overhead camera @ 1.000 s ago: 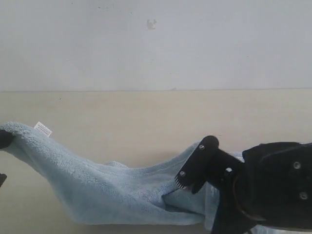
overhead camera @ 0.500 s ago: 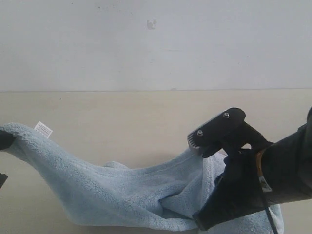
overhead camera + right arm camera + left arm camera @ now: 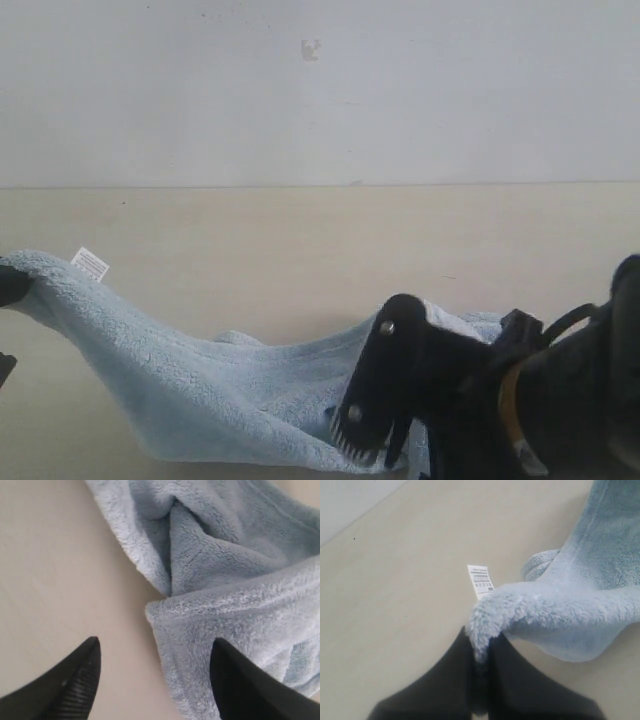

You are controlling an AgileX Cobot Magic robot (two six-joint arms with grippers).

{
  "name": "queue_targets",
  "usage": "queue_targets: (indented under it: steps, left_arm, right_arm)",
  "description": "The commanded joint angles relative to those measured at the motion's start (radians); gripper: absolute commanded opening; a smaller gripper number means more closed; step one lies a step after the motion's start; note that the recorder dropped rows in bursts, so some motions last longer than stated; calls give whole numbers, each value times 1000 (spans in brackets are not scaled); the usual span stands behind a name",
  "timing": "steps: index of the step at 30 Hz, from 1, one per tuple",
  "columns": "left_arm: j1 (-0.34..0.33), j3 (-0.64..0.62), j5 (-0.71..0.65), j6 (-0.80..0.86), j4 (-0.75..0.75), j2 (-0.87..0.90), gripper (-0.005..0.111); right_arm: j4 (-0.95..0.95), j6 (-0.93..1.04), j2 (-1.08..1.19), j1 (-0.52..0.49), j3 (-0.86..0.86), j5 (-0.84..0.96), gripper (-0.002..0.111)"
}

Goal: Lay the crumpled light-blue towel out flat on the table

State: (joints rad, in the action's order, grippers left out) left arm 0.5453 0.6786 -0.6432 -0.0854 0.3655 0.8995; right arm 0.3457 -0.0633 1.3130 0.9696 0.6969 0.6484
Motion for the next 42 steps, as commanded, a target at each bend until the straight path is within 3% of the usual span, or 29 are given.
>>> queue_targets:
  steps: [1,4,8,14,21,24,27,28,29,35,42]
  left_arm:
    - [-5,-5,16,-12,-10,-9,4]
    - [-5,-5,16,-12,-10,-9,4]
    - [-5,-5,16,-12,-10,-9,4]
    - [-5,-5,16,-12,-10,-9,4]
    - [-5,-5,15,-12,-10,-9,4]
    - [-5,-5,15,-12,-10,-9,4]
    - [-5,-5,15,-12,-10,-9,4]
    - [-5,-5,15,-12,-10,-9,4]
    - [-5,-5,15,-12,-10,-9,4]
    - [-5,-5,15,-12,-10,-9,4]
    - [-5,-5,11,-12,-10,-9,4]
  right_arm:
    - [198,6,88,110,1,81,61]
    - [333,-4,162,171,1,112,61]
    - [541,-216,244,215,1,141,61]
    - [578,-262,357,215,1,137,61]
    - [752,-435,465,215,1,123,60]
    - [748,-428,495,215,1,107,49]
    - [749,-441,511,215,1,128,20]
    - [752,-455,511,215,1,142,5]
    - [752,-472,510,215,1,153,0]
    - [757,-591,416,215,1,220,1]
    - [590,-584,88,215,1,224,1]
